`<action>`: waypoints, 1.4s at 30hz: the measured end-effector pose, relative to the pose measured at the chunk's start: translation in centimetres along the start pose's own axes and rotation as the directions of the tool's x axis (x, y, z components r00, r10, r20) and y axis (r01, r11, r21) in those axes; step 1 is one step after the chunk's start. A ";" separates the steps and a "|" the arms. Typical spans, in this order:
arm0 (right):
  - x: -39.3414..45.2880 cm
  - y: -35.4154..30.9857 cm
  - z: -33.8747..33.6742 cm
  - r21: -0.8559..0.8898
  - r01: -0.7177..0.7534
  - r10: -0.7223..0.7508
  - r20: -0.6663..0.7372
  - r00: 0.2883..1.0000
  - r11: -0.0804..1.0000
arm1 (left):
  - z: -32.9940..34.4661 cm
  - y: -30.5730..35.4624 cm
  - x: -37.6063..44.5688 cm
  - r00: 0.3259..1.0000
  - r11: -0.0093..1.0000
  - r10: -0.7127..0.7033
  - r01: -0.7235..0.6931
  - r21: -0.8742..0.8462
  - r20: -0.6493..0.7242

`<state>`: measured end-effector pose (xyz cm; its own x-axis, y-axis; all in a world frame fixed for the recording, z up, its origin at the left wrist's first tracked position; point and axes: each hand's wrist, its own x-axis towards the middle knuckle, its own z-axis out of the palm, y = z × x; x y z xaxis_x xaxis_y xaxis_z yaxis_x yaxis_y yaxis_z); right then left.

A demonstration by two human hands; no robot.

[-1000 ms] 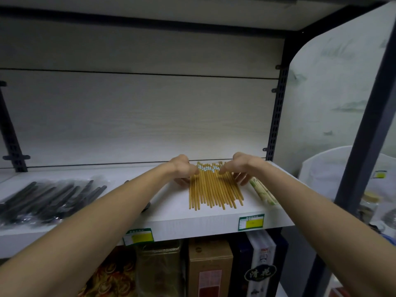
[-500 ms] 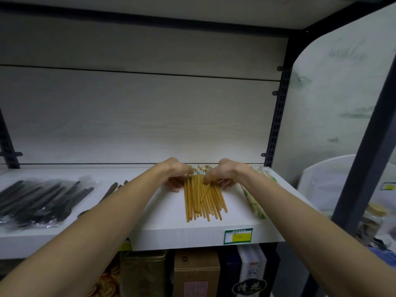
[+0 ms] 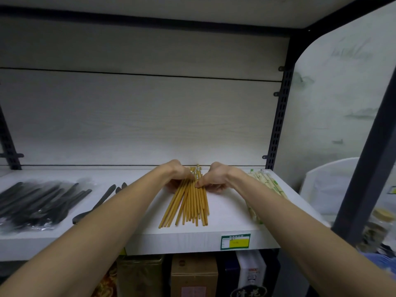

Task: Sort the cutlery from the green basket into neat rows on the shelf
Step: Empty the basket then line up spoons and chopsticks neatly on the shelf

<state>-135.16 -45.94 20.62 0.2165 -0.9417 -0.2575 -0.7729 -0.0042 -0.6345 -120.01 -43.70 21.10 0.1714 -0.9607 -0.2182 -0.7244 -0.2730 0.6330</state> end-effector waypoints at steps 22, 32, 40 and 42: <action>1.3 2.8 4.3 -0.422 0.189 -0.299 -0.212 0.930 0.887 | 3.5 -4.7 2.9 0.845 0.767 0.532 -0.458 0.449 -0.047; 1.3 2.9 4.4 -0.399 0.221 -0.309 -0.171 0.935 0.890 | 3.9 -4.3 1.5 0.861 0.765 0.506 -0.477 0.432 0.054; 0.2 3.5 4.7 -0.434 0.236 -0.338 -0.176 0.924 0.870 | 2.7 -4.8 0.4 0.894 0.732 0.419 -0.435 0.524 0.158; -0.2 3.3 4.7 -0.435 0.245 -0.345 -0.167 0.924 0.866 | 2.7 -4.7 -0.2 0.892 0.736 0.419 -0.442 0.513 0.167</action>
<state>-134.93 -44.15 15.12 0.3675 -0.9244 0.1026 -0.8761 -0.3810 -0.2955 -118.44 -42.12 16.14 -0.2622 -0.9635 -0.0536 -0.9514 0.2488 0.1815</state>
